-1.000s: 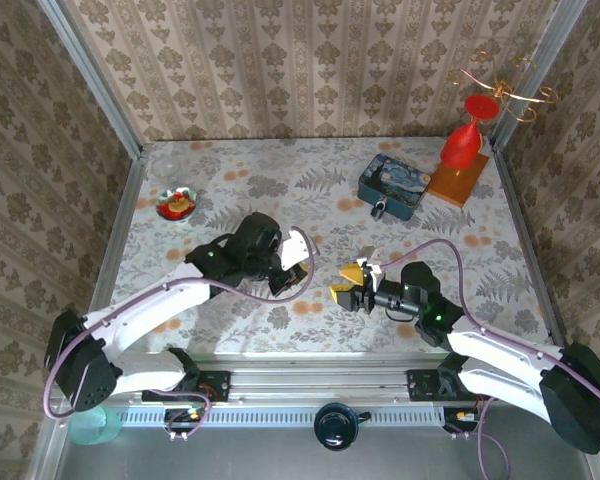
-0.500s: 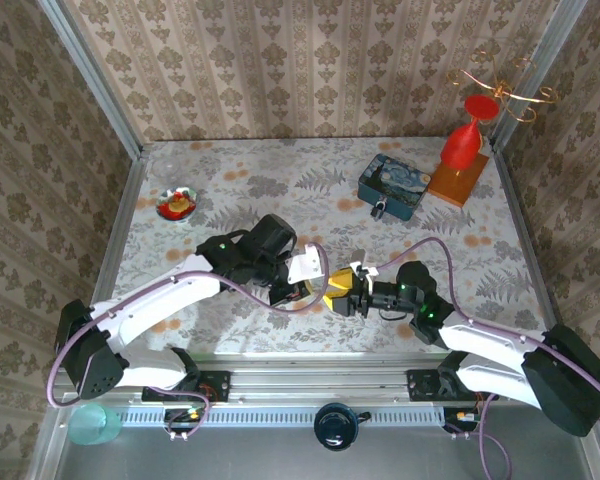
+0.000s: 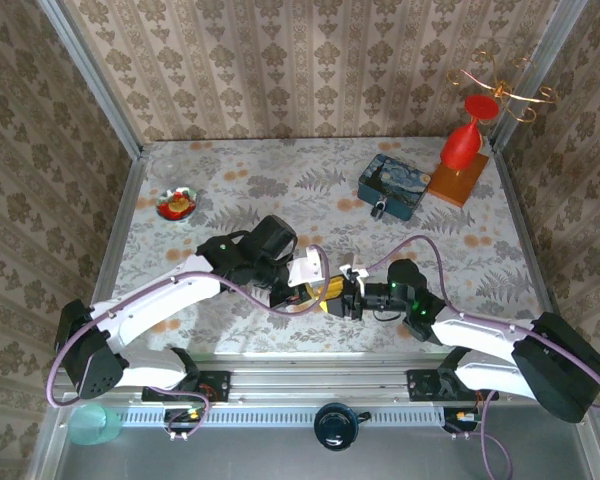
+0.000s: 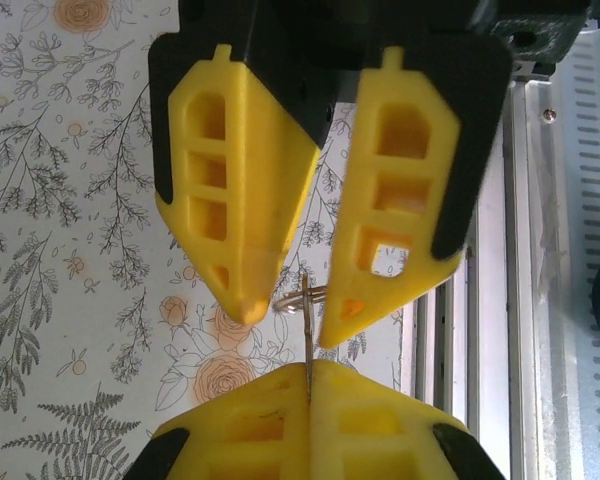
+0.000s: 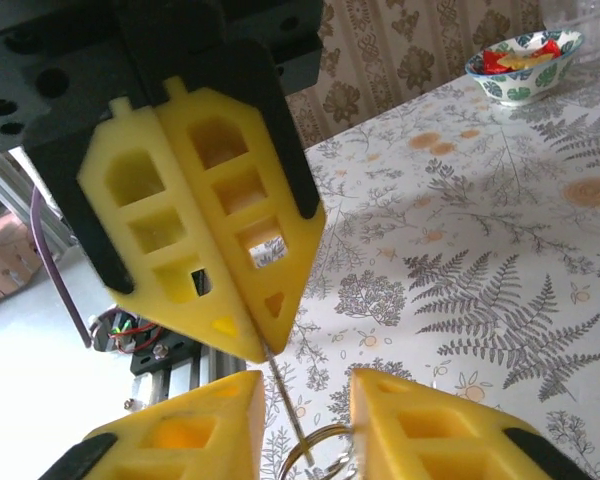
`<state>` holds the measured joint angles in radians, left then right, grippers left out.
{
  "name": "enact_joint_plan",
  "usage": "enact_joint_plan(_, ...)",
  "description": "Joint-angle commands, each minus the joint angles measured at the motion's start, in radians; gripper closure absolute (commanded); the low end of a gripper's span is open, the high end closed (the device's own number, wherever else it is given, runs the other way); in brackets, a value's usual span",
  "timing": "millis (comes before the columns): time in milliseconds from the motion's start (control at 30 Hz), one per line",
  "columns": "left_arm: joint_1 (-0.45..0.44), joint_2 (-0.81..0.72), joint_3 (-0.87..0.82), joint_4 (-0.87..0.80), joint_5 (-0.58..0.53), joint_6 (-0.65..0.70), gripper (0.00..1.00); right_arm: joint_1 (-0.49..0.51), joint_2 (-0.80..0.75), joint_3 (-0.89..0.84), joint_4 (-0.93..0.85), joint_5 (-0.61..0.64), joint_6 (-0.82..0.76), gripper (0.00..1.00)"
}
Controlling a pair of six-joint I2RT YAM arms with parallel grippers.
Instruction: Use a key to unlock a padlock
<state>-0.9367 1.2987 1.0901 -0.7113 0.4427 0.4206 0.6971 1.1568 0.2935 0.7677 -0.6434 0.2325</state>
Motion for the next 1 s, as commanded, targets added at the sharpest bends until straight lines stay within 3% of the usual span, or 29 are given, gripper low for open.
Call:
enact_joint_plan(0, -0.009, -0.015, 0.01, -0.018, 0.023, 0.024, 1.0, 0.006, 0.016, 0.029, 0.003, -0.027, -0.018, 0.73)
enact_joint_plan(133, -0.01, -0.023, 0.01, -0.018, 0.011, 0.023, 1.0, 0.007, 0.015, 0.029, -0.018, -0.02, -0.031, 0.8)
enact_joint_plan(567, -0.01, -0.039, 0.01, -0.03, -0.013, 0.026, 1.0, 0.007, -0.017, 0.023, -0.04, 0.005, -0.042, 0.87)
enact_joint_plan(767, -0.006, -0.041, 0.009, -0.018, -0.016, 0.02, 1.0, 0.007, -0.027, 0.024, -0.051, 0.005, -0.04, 0.99)
enact_joint_plan(867, -0.001, -0.044, 0.006, -0.003, -0.018, 0.012, 1.0, 0.006, -0.037, 0.023, -0.058, 0.015, -0.037, 1.0)
enact_joint_plan(967, 0.005, -0.055, -0.003, 0.029, -0.017, -0.002, 0.9, 0.006, -0.053, 0.03, -0.086, 0.039, -0.031, 1.0)
